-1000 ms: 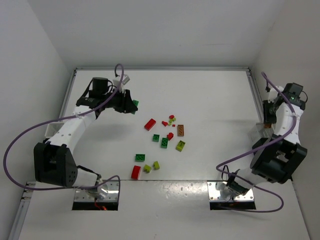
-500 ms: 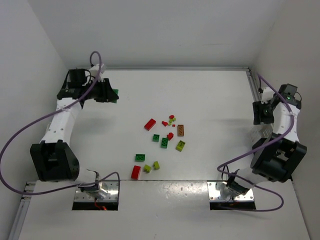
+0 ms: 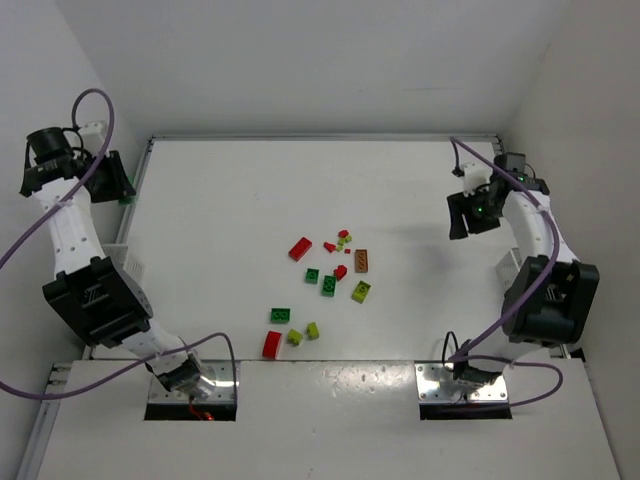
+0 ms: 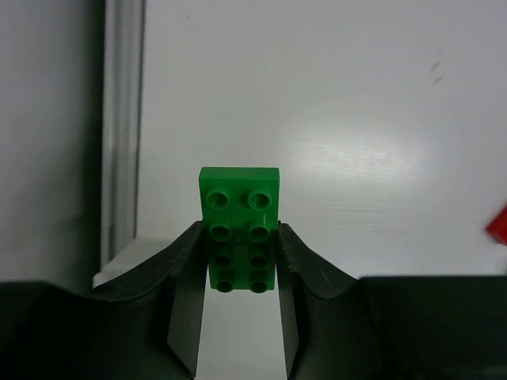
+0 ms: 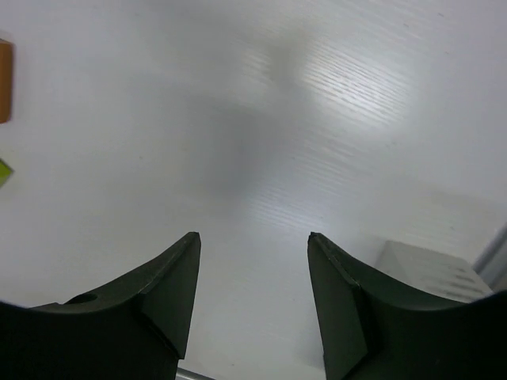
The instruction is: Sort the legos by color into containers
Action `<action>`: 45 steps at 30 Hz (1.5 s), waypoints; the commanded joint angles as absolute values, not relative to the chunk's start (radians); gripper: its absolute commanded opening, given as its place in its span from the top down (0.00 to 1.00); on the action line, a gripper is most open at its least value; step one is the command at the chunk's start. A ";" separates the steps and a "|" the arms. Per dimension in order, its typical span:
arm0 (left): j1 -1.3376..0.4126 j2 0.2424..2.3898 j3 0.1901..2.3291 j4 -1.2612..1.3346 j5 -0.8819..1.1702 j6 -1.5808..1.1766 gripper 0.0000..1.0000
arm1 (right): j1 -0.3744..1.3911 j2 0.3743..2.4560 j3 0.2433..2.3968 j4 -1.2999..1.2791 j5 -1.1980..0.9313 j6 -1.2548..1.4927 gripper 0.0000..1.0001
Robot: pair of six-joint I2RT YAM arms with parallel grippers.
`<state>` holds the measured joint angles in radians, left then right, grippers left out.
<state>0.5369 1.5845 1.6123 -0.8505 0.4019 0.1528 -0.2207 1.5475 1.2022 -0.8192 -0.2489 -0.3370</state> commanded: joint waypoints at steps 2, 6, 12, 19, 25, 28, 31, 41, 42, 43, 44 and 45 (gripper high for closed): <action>0.607 1.555 1.588 -0.977 0.272 0.276 1.00 | -0.146 1.595 1.278 -0.819 -0.322 -0.262 0.42; 0.692 1.528 1.528 -0.967 0.242 0.327 1.00 | -0.065 1.617 1.287 -0.819 -0.322 -0.250 0.42; 0.752 1.572 1.503 -0.977 0.227 0.362 0.98 | 0.006 1.617 1.287 -0.819 -0.302 -0.221 0.42; 0.762 1.582 1.404 -0.933 0.239 0.385 0.95 | 0.049 1.617 1.287 -0.819 -0.272 -0.212 0.41; 0.773 1.562 1.319 -0.890 0.230 0.405 0.90 | 0.067 1.617 1.287 -0.819 -0.262 -0.203 0.41; 0.773 1.562 1.319 -0.879 0.230 0.405 0.88 | 0.078 1.617 1.287 -0.819 -0.262 -0.202 0.41; 0.782 1.571 1.319 -0.868 0.230 0.396 0.85 | 0.089 1.608 1.287 -0.819 -0.253 -0.202 0.41; 0.793 1.571 1.328 -0.859 0.255 0.387 0.44 | 0.098 1.598 1.256 -0.819 -0.244 -0.202 0.41; 0.793 1.560 1.328 -0.859 0.264 0.387 0.41 | 0.098 1.598 1.256 -0.810 -0.244 -0.202 0.41; 0.793 1.548 1.328 -0.859 0.274 0.387 0.38 | 0.098 1.598 1.256 -0.810 -0.244 -0.202 0.41; 0.793 1.548 1.328 -0.859 0.275 0.387 0.31 | 0.098 1.598 1.256 -0.810 -0.244 -0.193 0.41; 0.793 1.536 1.338 -0.859 0.294 0.396 0.29 | 0.107 1.598 1.256 -0.810 -0.244 -0.193 0.41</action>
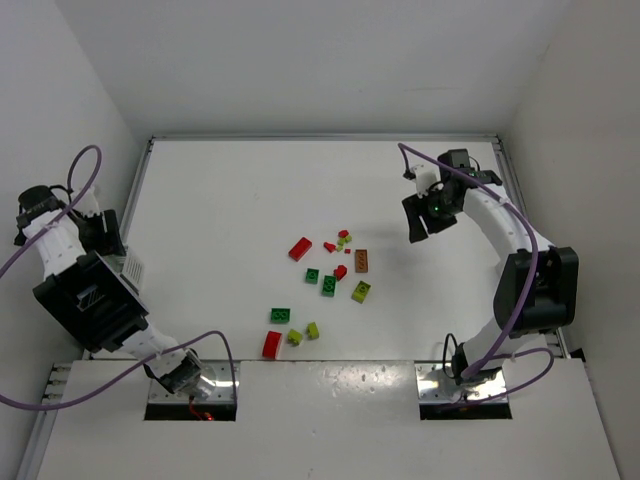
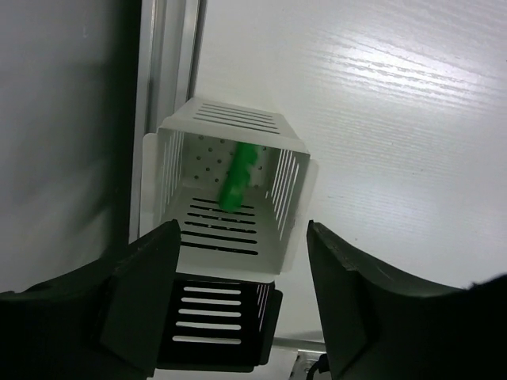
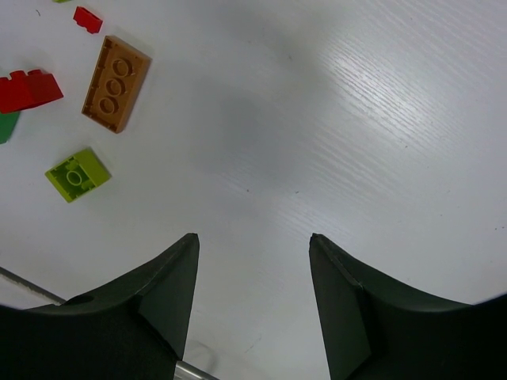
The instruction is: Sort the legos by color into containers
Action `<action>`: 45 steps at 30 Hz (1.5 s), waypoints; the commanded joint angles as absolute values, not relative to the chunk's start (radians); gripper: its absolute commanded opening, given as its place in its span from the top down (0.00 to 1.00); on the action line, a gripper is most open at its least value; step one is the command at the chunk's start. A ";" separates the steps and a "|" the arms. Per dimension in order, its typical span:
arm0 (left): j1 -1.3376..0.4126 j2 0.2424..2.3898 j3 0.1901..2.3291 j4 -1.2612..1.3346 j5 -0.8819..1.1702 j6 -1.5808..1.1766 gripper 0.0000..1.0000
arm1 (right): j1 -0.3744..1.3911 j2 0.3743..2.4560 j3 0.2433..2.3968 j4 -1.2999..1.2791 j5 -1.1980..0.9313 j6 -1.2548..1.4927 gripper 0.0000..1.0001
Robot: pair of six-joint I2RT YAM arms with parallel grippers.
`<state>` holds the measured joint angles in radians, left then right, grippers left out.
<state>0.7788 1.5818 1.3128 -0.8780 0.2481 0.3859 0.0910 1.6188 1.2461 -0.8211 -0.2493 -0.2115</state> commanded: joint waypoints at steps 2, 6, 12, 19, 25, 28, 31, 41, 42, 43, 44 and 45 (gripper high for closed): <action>0.793 1.513 1.338 -0.848 0.325 0.396 0.29 | 0.107 1.589 1.246 -0.801 -0.244 -0.193 0.41; 0.802 1.422 1.348 -0.917 0.539 0.474 0.36 | 0.107 1.571 1.227 -0.801 -0.288 -0.193 0.41; 0.502 1.206 1.273 -1.080 0.650 0.644 0.39 | 0.129 1.571 1.216 -0.811 -0.362 -0.196 0.41; -0.072 1.130 1.102 -1.080 0.626 0.597 0.39 | 0.169 1.571 1.189 -0.821 -0.445 -0.209 0.41; -0.509 1.222 1.071 -0.993 0.516 0.486 0.40 | 0.169 1.552 1.160 -0.821 -0.365 -0.218 0.41; -0.708 1.305 1.071 -0.960 0.445 0.451 0.40 | 0.169 1.543 1.147 -0.821 -0.342 -0.218 0.41; -0.784 1.380 1.042 -0.919 0.345 0.422 0.43 | 0.169 1.543 1.147 -0.831 -0.331 -0.218 0.41; -0.864 1.449 0.960 -0.827 0.117 0.434 0.47 | 0.169 1.554 1.138 -0.830 -0.342 -0.218 0.41; -0.864 1.460 0.960 -0.827 0.106 0.434 0.47 | 0.169 1.565 1.138 -0.830 -0.342 -0.218 0.41; -0.864 1.469 0.960 -0.815 0.106 0.434 0.47 | 0.169 1.565 1.138 -0.830 -0.342 -0.218 0.41; -0.864 1.483 0.960 -0.804 0.106 0.448 0.47 | 0.169 1.565 1.147 -0.830 -0.342 -0.218 0.41; -0.864 1.483 0.950 -0.804 0.106 0.448 0.46 | 0.169 1.574 1.147 -0.830 -0.342 -0.218 0.41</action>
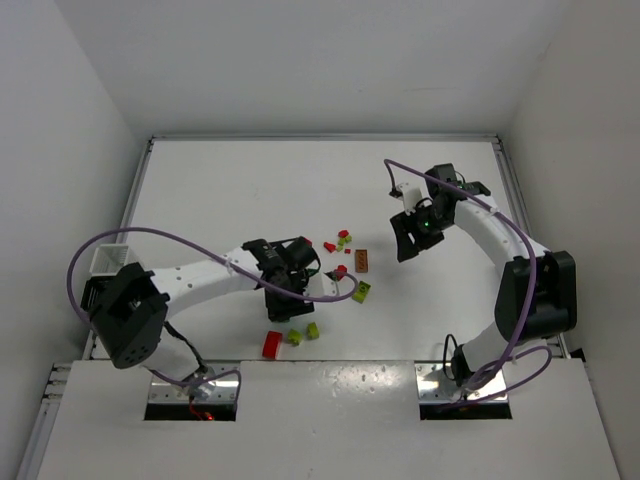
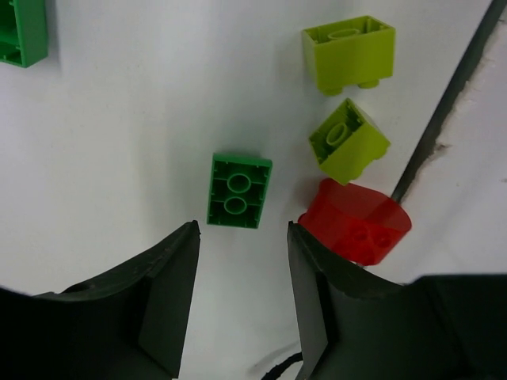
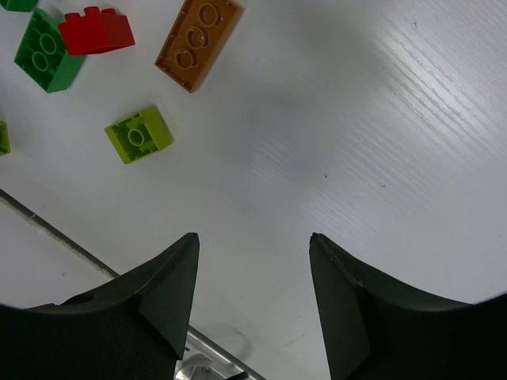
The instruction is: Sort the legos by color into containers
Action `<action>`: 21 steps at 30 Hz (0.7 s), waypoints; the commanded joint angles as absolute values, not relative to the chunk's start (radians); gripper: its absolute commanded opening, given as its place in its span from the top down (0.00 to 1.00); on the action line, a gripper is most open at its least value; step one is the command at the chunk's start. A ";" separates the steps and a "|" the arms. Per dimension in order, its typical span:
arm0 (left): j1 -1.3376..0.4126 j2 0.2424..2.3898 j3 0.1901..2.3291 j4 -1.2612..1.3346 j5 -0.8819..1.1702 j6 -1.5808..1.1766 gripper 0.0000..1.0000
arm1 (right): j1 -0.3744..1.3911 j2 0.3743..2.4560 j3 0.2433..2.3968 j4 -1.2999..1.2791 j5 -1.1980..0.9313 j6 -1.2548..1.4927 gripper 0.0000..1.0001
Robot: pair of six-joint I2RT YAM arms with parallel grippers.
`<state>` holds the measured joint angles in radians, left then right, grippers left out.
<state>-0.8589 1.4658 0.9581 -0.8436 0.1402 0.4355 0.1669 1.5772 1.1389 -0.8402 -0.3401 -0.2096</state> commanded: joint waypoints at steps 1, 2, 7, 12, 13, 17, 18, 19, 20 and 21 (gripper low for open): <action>-0.864 1.494 0.950 -0.789 0.106 0.457 0.46 | 0.169 1.574 1.147 -0.830 -0.342 -0.218 0.41; -0.864 1.494 0.950 -0.788 0.106 0.457 0.45 | 0.169 1.574 1.147 -0.830 -0.342 -0.218 0.39; -0.873 1.558 0.950 -0.770 0.115 0.475 0.44 | 0.169 1.574 1.147 -0.830 -0.333 -0.200 0.30; -0.873 1.580 0.950 -0.752 0.124 0.486 0.42 | 0.169 1.606 1.167 -0.821 -0.360 -0.167 0.25; -0.873 1.580 0.937 -0.752 0.124 0.486 0.45 | 0.169 1.606 1.176 -0.821 -0.360 -0.137 0.24; -0.864 1.589 0.904 -0.739 0.124 0.506 0.50 | 0.178 1.652 1.177 -0.763 -0.417 -0.046 0.24; -0.864 1.598 0.904 -0.730 0.115 0.506 0.50 | 0.178 1.661 1.186 -0.753 -0.426 -0.028 0.24; -0.864 1.598 0.904 -0.730 0.115 0.506 0.52 | 0.178 1.683 1.186 -0.753 -0.439 -0.011 0.24; -0.853 1.611 0.893 -0.730 0.106 0.506 0.54 | 0.178 1.693 1.198 -0.740 -0.458 0.018 0.24; -0.853 1.621 0.884 -0.721 0.106 0.517 0.57 | 0.178 1.703 1.198 -0.730 -0.459 0.029 0.24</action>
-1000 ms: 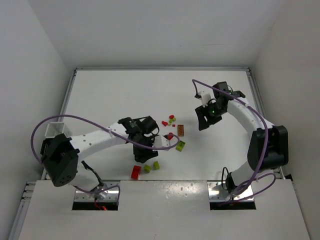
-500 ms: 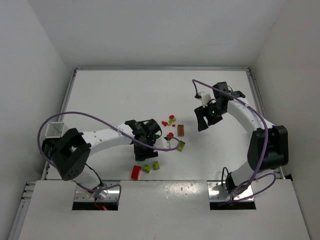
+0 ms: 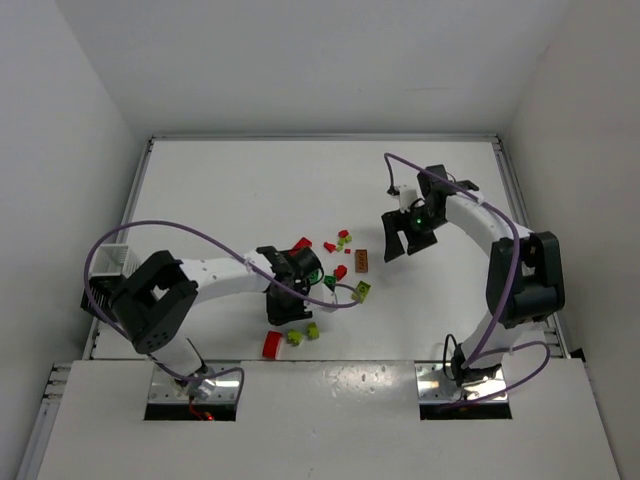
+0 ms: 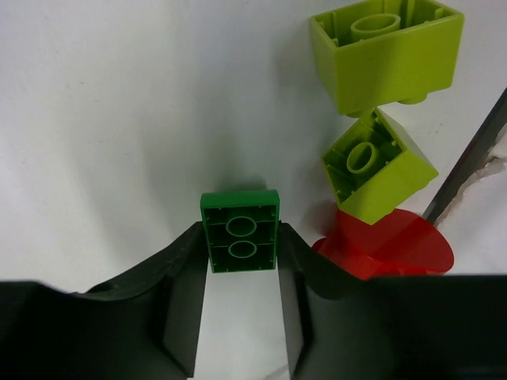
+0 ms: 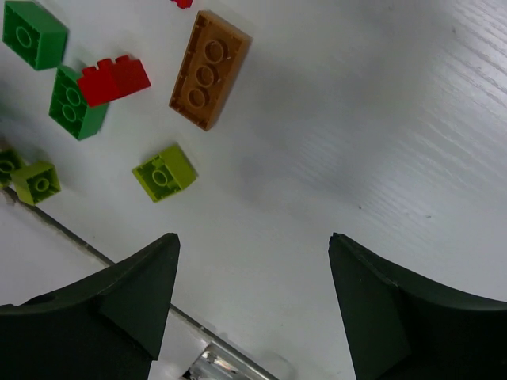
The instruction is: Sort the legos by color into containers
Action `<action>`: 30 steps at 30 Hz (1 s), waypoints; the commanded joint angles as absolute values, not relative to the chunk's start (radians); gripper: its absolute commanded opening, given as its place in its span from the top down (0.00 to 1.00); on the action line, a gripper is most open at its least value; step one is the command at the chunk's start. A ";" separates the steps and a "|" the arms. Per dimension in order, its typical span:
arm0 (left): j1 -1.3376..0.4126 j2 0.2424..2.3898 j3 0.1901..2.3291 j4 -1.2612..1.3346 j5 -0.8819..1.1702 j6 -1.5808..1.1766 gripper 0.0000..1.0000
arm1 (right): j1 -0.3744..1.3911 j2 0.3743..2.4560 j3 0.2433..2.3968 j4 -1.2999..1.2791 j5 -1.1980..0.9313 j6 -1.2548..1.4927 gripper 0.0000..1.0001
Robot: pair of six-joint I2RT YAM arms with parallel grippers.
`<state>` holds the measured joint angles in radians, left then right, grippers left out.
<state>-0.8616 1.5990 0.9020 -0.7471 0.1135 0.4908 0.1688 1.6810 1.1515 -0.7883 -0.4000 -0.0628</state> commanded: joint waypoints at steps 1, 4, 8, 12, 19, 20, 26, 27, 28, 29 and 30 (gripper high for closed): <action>-0.853 1.621 0.884 -0.721 0.106 0.517 0.61 | 0.189 1.713 1.207 -0.730 -0.469 0.029 0.24; -0.832 1.632 0.873 -0.697 0.081 0.517 0.73 | 0.199 1.738 1.218 -0.730 -0.454 0.051 0.24; -0.821 1.632 0.873 -0.675 0.081 0.505 0.90 | 0.228 1.738 1.218 -0.698 -0.428 0.075 0.24; -0.758 1.600 0.911 -0.666 0.141 0.495 0.99 | 0.265 1.738 1.207 -0.670 -0.385 0.100 0.24; -0.536 1.386 1.047 -0.666 0.319 0.372 1.00 | 0.356 1.738 1.189 -0.618 -0.240 0.141 0.24; -0.514 1.385 1.060 -0.666 0.319 0.353 1.00 | 0.368 1.738 1.189 -0.605 -0.221 0.141 0.24; -0.368 1.313 1.132 -0.666 0.393 0.276 1.00 | 0.432 1.822 1.244 -0.604 -0.141 0.166 0.24; -0.354 1.302 1.132 -0.666 0.406 0.267 1.00 | 0.433 1.831 1.244 -0.604 -0.132 0.166 0.24; -0.342 1.292 1.132 -0.666 0.419 0.267 1.00 | 0.448 1.841 1.253 -0.604 -0.132 0.175 0.24; -0.318 1.292 1.132 -0.666 0.429 0.258 1.00 | 0.457 1.862 1.253 -0.604 -0.123 0.175 0.24; -0.307 1.282 1.132 -0.666 0.439 0.258 1.00 | 0.457 1.876 1.267 -0.604 -0.114 0.175 0.24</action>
<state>-0.3412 1.3071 1.1141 -0.6624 0.3672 0.2996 0.4423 1.8473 1.2163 -0.6247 -0.1726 0.1478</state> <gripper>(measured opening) 0.398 0.764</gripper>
